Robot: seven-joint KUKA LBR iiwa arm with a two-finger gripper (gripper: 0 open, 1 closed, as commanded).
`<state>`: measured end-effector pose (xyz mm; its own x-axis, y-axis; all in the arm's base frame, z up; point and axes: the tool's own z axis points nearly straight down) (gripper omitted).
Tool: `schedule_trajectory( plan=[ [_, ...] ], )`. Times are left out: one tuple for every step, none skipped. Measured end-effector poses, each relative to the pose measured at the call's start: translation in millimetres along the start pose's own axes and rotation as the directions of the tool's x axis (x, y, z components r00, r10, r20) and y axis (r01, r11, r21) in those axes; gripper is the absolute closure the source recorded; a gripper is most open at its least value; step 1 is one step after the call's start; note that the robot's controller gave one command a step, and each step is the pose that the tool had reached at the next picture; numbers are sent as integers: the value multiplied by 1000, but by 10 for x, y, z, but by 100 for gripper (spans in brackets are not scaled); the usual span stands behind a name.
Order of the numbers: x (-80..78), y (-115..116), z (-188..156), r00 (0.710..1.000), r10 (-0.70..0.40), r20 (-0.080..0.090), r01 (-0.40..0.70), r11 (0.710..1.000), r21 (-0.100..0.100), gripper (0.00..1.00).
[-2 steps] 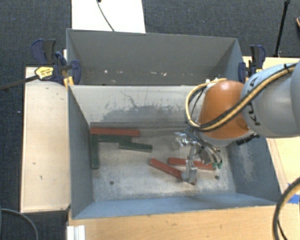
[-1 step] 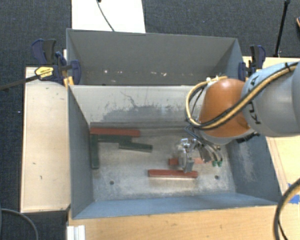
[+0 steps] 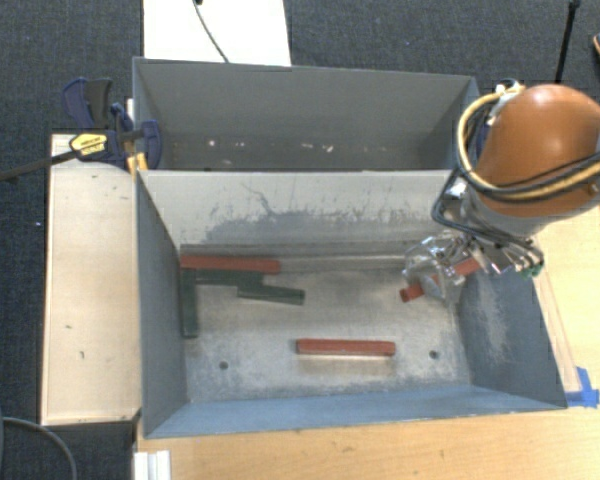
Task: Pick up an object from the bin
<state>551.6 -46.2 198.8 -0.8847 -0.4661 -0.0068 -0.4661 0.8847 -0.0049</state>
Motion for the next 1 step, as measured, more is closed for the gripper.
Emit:
schedule_trajectory(
  plan=[
    [50,-278,-748,970,-242,1,242,970,1,100]
  ],
)
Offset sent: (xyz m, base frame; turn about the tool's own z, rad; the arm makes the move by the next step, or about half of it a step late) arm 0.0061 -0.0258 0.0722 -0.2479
